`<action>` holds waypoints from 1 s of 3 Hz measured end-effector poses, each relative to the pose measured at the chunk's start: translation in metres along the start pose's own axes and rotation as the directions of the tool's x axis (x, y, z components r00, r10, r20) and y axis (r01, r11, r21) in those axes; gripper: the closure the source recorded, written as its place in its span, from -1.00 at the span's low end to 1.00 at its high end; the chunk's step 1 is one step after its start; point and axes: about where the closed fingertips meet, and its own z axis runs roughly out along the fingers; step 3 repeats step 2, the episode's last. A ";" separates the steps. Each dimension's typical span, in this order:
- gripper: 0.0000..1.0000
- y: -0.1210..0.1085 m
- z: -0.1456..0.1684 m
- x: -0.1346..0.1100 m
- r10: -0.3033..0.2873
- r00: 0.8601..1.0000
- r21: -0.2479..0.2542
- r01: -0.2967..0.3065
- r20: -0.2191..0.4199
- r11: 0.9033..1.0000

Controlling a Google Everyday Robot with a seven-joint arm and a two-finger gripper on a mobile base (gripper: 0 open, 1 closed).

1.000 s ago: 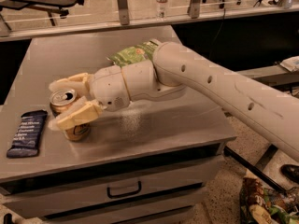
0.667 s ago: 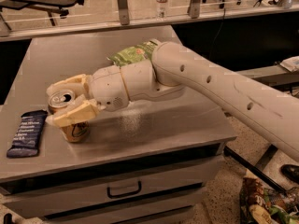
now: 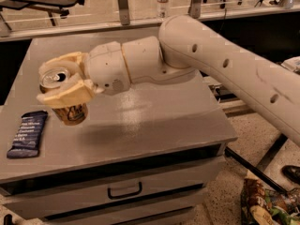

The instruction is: Pick orange can

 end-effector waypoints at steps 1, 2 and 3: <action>1.00 0.000 -0.010 -0.036 -0.033 0.997 0.031 0.035 -0.064 0.999; 1.00 0.000 -0.010 -0.036 -0.033 0.997 0.031 0.035 -0.065 0.999; 1.00 0.000 -0.010 -0.036 -0.033 0.997 0.031 0.035 -0.065 0.999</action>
Offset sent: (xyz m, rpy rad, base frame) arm -0.0054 -0.0059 0.0288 -0.0375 -0.0411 -0.0343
